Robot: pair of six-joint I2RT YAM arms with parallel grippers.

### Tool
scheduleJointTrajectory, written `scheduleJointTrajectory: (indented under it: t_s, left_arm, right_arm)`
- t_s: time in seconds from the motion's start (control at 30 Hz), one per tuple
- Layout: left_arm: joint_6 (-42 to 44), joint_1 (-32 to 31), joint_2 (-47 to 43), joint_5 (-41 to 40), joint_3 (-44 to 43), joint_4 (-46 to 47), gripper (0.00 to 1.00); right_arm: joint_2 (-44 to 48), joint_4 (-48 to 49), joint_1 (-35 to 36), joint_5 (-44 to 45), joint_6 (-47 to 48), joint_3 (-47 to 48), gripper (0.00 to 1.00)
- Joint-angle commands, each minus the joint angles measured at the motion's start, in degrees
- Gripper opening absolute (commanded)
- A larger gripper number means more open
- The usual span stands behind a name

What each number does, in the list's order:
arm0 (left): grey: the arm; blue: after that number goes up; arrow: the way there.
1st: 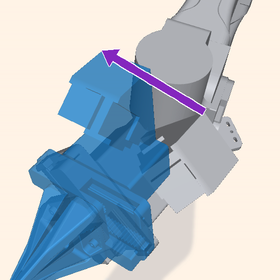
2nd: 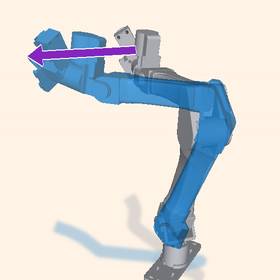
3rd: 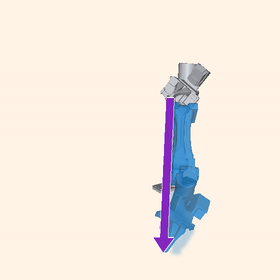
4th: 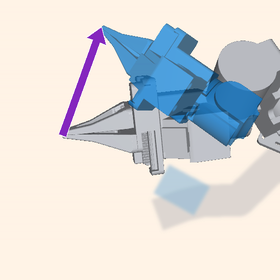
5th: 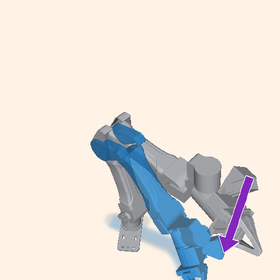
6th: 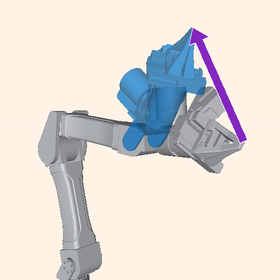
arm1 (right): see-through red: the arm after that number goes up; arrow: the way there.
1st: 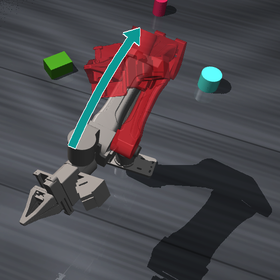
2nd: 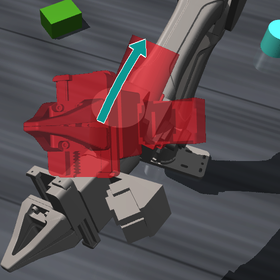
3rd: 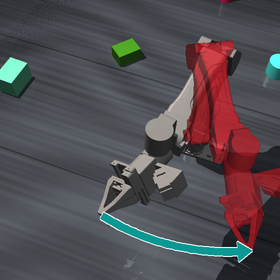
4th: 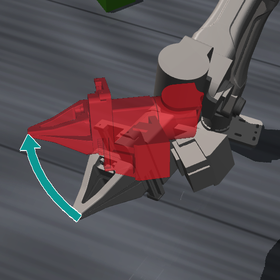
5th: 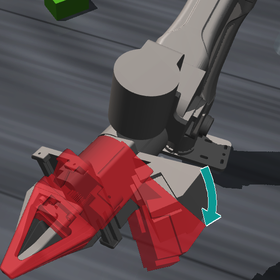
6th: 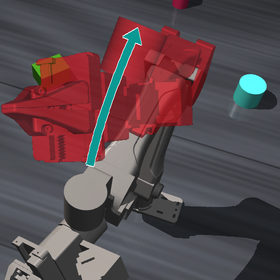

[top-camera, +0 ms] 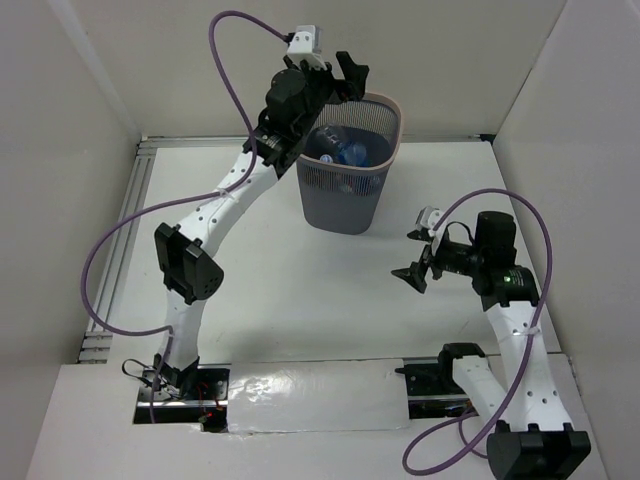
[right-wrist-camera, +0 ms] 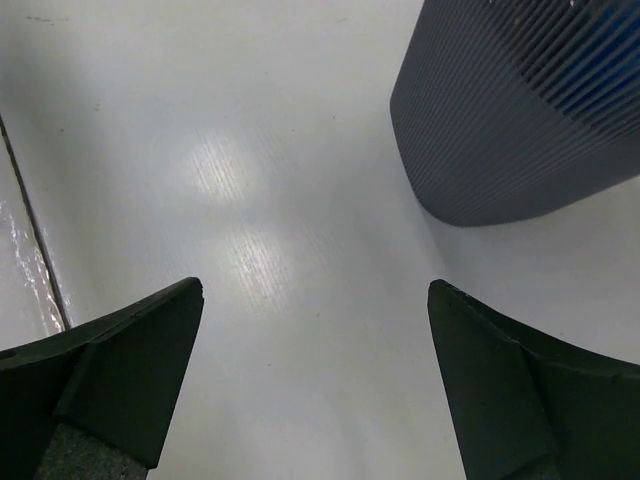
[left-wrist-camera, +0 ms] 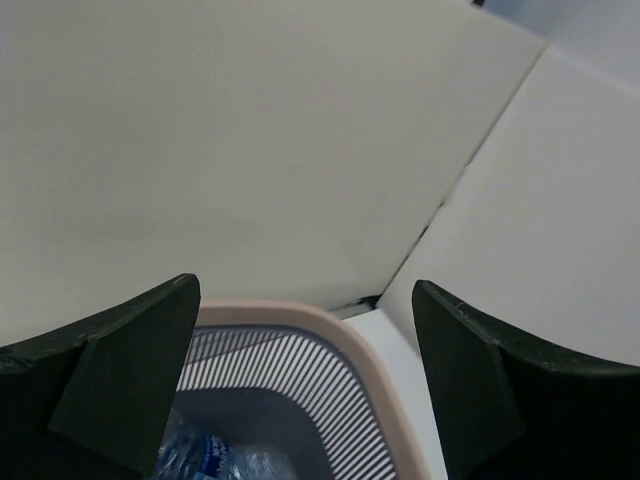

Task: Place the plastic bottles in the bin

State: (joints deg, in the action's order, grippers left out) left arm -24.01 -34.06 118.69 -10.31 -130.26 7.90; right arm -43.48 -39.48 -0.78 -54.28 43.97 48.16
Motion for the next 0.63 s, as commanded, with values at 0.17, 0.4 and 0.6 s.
scheduleJointTrajectory:
  t_s: [0.17, 0.4, 0.6]
  left_arm:
    - [6.17, 0.14, -8.1, -0.07, -2.38, 0.36, 1.0]
    - [3.89, 1.63, -42.67, 0.22, 32.12, -7.27, 1.0]
    - [3.09, 7.77, -66.38, -5.69, 68.7, -17.27, 1.0]
  right_arm:
    - [-3.71, 5.2, -3.71, 3.2, -12.39, -0.26, 1.0]
    - [-5.73, 5.73, -4.84, 16.66, -24.18, 3.43, 1.0]
    - [-0.29, 10.39, -6.26, 20.17, -26.99, 0.01, 1.0]
